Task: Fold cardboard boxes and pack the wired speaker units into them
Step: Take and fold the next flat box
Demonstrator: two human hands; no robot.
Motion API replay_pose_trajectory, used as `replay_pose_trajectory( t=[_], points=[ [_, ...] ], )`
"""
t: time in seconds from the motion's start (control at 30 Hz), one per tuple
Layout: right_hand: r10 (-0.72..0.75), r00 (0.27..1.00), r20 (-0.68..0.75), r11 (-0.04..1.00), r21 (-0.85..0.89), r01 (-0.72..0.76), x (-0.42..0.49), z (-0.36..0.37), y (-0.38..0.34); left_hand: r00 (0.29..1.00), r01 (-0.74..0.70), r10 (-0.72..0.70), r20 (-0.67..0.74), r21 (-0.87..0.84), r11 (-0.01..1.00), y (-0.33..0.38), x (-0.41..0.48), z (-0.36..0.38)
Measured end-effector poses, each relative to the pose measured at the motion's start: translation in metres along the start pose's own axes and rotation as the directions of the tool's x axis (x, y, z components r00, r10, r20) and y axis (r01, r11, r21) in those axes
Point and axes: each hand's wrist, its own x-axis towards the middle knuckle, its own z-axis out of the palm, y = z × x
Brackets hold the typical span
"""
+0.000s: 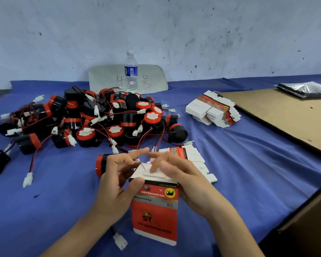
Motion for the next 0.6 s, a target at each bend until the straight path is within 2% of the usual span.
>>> replay_pose_trajectory(
  t=[0.07,0.17,0.23,0.3,0.4,0.5,0.6],
  points=[
    [0.142,0.984,0.104,0.981,0.117,-0.154,-0.003,-0.005,-0.004,0.998,-0.065,0.063,0.028,0.084,0.994,0.0,0.001,-0.002],
    [0.184,0.976,0.117,0.973,0.12,-0.198,-0.006,-0.009,-0.006,0.995,-0.099,0.096,0.035,0.112,0.989,0.0,0.002,0.0],
    [0.136,0.99,0.045,0.977,0.16,-0.142,-0.004,-0.007,-0.005,0.997,-0.072,0.073,-0.011,0.1,0.992,0.0,0.001,0.003],
    [0.051,0.995,-0.091,0.975,0.222,-0.029,-0.002,-0.003,-0.003,0.997,-0.067,0.07,-0.023,0.113,0.991,-0.001,-0.003,0.006],
    [-0.118,0.956,-0.268,0.976,0.147,0.161,0.0,0.005,-0.002,0.999,-0.009,0.0,0.05,0.17,0.985,-0.002,-0.008,0.011],
    [-0.204,0.946,-0.254,0.964,0.119,0.24,-0.001,0.013,-0.001,0.999,0.016,-0.022,0.029,0.197,0.98,-0.003,-0.009,0.012],
    [-0.171,0.968,-0.185,0.982,0.052,0.183,-0.001,0.017,-0.002,1.0,-0.011,0.006,0.021,0.252,0.968,-0.002,-0.006,0.008]
  ],
)
